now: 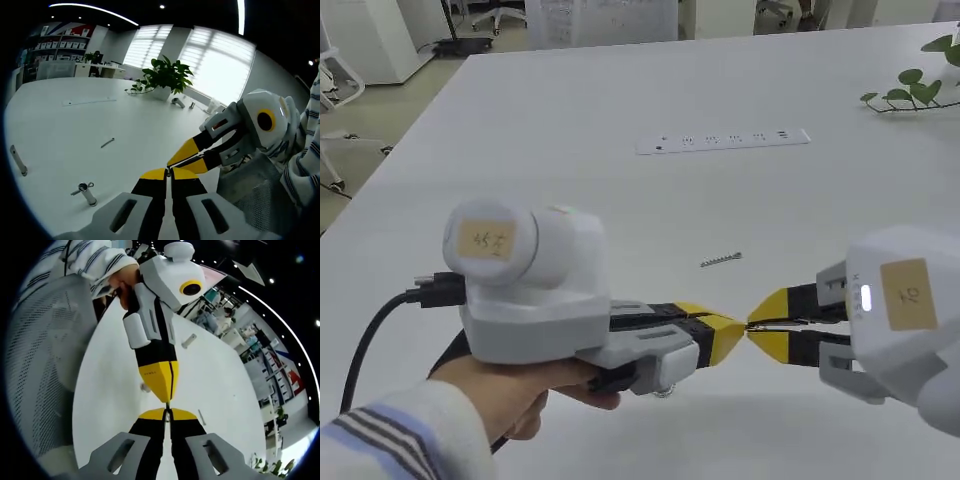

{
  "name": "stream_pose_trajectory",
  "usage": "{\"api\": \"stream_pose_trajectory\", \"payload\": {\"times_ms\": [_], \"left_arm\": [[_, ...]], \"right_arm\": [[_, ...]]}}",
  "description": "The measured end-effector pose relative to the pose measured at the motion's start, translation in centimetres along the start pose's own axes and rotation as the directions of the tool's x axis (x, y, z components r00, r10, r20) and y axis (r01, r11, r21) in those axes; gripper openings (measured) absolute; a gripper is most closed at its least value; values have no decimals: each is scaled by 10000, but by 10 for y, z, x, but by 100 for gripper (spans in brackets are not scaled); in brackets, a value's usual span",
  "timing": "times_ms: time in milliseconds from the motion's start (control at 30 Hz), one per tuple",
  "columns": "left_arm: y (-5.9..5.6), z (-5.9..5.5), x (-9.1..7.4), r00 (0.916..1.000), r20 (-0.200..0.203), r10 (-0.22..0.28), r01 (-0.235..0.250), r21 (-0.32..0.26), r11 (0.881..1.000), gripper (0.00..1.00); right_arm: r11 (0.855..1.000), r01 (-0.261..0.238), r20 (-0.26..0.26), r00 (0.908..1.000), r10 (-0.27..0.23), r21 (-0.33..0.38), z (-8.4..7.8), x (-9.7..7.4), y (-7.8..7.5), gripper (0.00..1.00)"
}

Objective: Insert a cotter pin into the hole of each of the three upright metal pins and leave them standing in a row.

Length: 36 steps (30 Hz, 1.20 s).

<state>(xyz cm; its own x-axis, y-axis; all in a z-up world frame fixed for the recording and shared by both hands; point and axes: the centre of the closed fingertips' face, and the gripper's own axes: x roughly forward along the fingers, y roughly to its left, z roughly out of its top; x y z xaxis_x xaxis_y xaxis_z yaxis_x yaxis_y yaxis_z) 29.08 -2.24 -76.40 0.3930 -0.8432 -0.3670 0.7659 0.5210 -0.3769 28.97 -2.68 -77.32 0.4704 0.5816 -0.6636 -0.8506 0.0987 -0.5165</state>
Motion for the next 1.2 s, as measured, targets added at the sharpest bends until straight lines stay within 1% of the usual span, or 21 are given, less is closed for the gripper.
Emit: {"api": "stream_pose_trajectory", "payload": {"times_ms": [67, 167, 233, 300, 367, 400, 467, 500, 533, 567, 600, 633, 667, 700, 733, 800, 900, 967, 1033, 1067, 1200], "left_arm": [[0, 0, 0, 10000, -15, -19, 19, 94, 10000, 0], [0, 1, -1, 10000, 4, -47, 47, 160, 9999, 0], [0, 1, -3, 10000, 2, -73, 73, 280, 9996, 0], [0, 2, -4, 9999, 14, -120, 119, 436, 9990, 1], [-2, 1, -6, 9994, -72, -332, 337, 854, 9958, 1], [-3, 0, -7, 9990, -121, -425, 436, 1090, 9931, 1], [-5, 1, -9, 9985, -120, -531, 544, 1607, 9855, 1], [-7, 0, -10, 9974, -169, -694, 714, 1910, 9790, 1], [-9, -1, -11, 9965, -195, -810, 833, 2112, 9739, 1], [-14, 0, -12, 9937, -235, -1093, 1117, 2567, 9600, 1], [-15, 0, -13, 9933, -188, -1141, 1151, 2600, 9587, 1], [-18, -2, -14, 9913, -344, -1268, 1313, 2805, 9508, 1], [-18, -3, -15, 9914, -411, -1245, 1310, 2829, 9502, 1], [-20, -5, -15, 9895, -566, -1333, 1443, 3108, 9395, 1], [-20, -4, -15, 9896, -520, -1338, 1433, 3077, 9406, 1], [-22, -4, -16, 9876, -506, -1488, 1572, 3252, 9325, 1], [-24, -3, -17, 9858, -515, -1599, 1679, 3339, 9275, 1], [-24, -4, -17, 9846, -592, -1643, 1746, 3338, 9263, 1], [-26, -7, -18, 9821, -742, -1729, 1879, 3426, 9205, 1], [-27, -7, -18, 9813, -759, -1771, 1925, 3475, 9177, 1], [-29, -5, -19, 9792, -692, -1909, 2030, 3469, 9157, 1]], "right_arm": [[9999, -101, 49, 9999, 101, 97, 0, 0, 1, 5], [9994, -129, 214, 9997, 122, 331, 1, -2, -1, 13], [9971, -253, 363, 9991, 228, 711, 0, -4, -1, 13], [9917, -511, 524, 9976, 452, 1179, -2, -5, 0, 14], [9800, -1065, 524, 9937, 990, 1679, -8, -6, 6, 18], [9799, -1001, 581, 9941, 913, 1728, -9, -7, 3, 18], [9624, -1403, 919, 9883, 1219, 2327, -7, -8, 7, 18], [9489, -1654, 1180, 9834, 1380, 2686, -6, -9, 8, 18], [9431, -1761, 1345, 9806, 1429, 2820, -5, -10, 8, 18], [9298, -2034, 1567, 9744, 1614, 3067, -5, -11, 9, 18], [9204, -2211, 1651, 9706, 1753, 3226, -7, -10, 10, 18], [9118, -2371, 1852, 9655, 1830, 3353, -5, -11, 10, 18], [9023, -2614, 2001, 9588, 2017, 3430, -3, -12, 13, 18], [8991, -2634, 2025, 9582, 2019, 3497, -3, -12, 12, 18], [8982, -2660, 2054, 9573, 2035, 3499, -3, -12, 12, 17], [8906, -2919, 2129, 9501, 2281, 3488, -2, -13, 17, 16], [8821, -3180, 2226, 9418, 2518, 3475, 0, -12, 21, 15], [8813, -3301, 2222, 9380, 2660, 3382, 0, -11, 24, 14], [8825, -3405, 2186, 9347, 2803, 3245, 1, -9, 27, 13], [8803, -3474, 2213, 9321, 2867, 3230, 3, -9, 29, 12], [8761, -3608, 2284, 9267, 2983, 3198, 7, -9, 33, 10]]}}
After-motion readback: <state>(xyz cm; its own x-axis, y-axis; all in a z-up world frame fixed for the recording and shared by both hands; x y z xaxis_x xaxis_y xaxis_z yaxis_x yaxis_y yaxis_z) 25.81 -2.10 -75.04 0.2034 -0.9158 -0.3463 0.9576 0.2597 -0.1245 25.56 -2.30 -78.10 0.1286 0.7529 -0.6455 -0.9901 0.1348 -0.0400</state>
